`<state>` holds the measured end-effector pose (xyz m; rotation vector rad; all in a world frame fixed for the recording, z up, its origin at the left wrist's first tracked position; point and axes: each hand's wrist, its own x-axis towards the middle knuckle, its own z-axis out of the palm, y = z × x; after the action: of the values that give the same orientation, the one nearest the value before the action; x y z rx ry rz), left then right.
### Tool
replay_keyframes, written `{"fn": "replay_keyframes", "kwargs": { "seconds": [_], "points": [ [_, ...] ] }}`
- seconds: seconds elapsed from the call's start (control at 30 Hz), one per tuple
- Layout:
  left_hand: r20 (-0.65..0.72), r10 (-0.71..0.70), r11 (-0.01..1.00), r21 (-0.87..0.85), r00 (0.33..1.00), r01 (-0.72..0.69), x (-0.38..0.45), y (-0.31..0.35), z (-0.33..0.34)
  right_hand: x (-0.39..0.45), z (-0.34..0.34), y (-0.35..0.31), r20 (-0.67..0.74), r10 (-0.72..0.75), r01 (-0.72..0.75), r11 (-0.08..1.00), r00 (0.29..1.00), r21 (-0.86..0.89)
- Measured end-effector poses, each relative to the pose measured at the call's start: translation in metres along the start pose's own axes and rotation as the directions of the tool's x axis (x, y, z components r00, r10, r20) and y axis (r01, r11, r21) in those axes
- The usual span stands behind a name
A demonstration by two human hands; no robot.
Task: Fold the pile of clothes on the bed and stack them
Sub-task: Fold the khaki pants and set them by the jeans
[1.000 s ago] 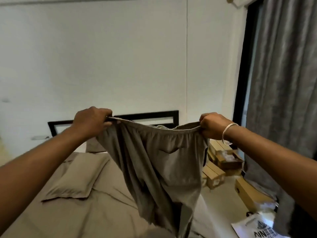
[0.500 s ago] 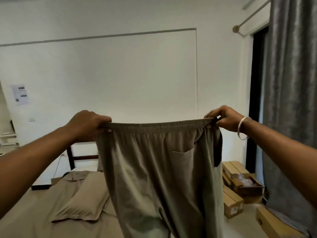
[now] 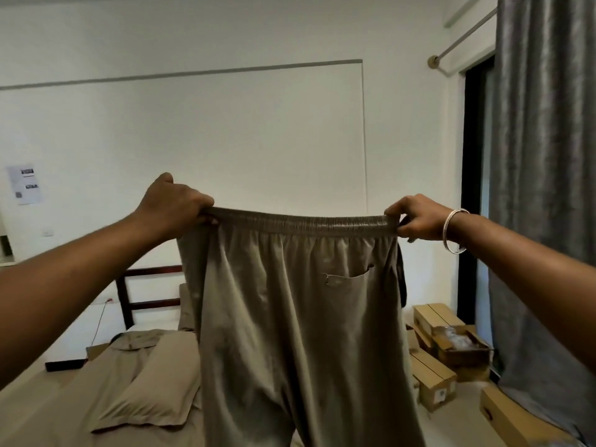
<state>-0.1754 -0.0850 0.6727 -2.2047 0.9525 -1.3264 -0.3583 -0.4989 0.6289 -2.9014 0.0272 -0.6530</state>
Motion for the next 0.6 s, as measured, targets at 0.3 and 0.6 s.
{"fn": "replay_keyframes", "kwargs": {
  "seconds": [0.3,0.6],
  "points": [
    [0.281,0.237,0.963,-0.191,0.930,-0.188,-0.011,0.008,0.013,-0.002,0.008,0.004,-0.078,0.123,-0.143,0.920,0.989,-0.365],
    [0.355,0.407,0.913,-0.161,0.842,-0.374,-0.032,0.017,0.028,-0.014,0.003,0.020,0.041,-0.026,0.033,0.983,0.999,-0.178]
  ]
}}
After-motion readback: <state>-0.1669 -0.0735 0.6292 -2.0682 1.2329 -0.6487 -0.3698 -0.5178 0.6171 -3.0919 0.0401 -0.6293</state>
